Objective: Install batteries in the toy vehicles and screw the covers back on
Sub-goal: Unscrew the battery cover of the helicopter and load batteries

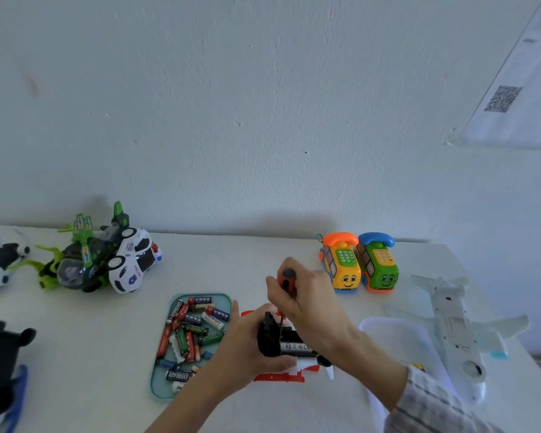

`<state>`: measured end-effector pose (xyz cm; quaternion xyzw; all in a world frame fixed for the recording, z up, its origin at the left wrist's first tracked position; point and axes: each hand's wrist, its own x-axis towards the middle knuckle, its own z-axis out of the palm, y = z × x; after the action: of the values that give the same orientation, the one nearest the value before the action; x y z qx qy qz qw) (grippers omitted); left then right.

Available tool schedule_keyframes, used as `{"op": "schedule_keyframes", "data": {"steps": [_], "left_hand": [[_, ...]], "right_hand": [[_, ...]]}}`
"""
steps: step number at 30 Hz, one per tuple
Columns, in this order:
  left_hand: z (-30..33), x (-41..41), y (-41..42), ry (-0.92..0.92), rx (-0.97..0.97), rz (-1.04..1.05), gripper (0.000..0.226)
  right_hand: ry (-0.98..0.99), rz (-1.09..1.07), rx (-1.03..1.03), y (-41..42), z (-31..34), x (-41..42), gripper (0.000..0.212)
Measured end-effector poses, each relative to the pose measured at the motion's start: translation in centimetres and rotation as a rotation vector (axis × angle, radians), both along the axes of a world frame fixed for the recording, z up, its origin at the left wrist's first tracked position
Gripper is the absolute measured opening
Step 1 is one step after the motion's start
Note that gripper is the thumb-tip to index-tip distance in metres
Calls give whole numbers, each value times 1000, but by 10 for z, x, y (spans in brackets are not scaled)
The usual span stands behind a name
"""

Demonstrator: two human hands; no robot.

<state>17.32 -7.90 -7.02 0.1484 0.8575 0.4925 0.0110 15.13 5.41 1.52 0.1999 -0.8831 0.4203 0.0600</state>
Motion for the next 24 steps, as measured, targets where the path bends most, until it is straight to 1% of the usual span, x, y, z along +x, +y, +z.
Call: {"op": "schedule_keyframes", "data": {"steps": [7,10,14,17,19,20,21,24], "left_hand": [[0,1,-1,-37,0,-22,51],[0,2,0,-40,8,-44,47],[2,1,1,-28,7,-58,42],[2,-1,2,15,-31,-58,42],[0,-2,0,49,-47,-48,50],[-2,-2,0,63,-52,-42,55],[-3,-2,-1,73,-48,-37,58],[-3,-2,-2,74,-16,-43,58]], "right_hand": [[-16,80,103,-6,6,-13,25],[-16,116,113,-7,11,-12,25],[33,147,127,-10,20,-9,22],[71,84,52,-2,28,-4,28],[59,-8,-60,9,36,-2,33],[57,-36,-78,16,39,-2,35],[64,-45,-40,23,41,-1,36],[-8,28,268,34,33,3,31]]}}
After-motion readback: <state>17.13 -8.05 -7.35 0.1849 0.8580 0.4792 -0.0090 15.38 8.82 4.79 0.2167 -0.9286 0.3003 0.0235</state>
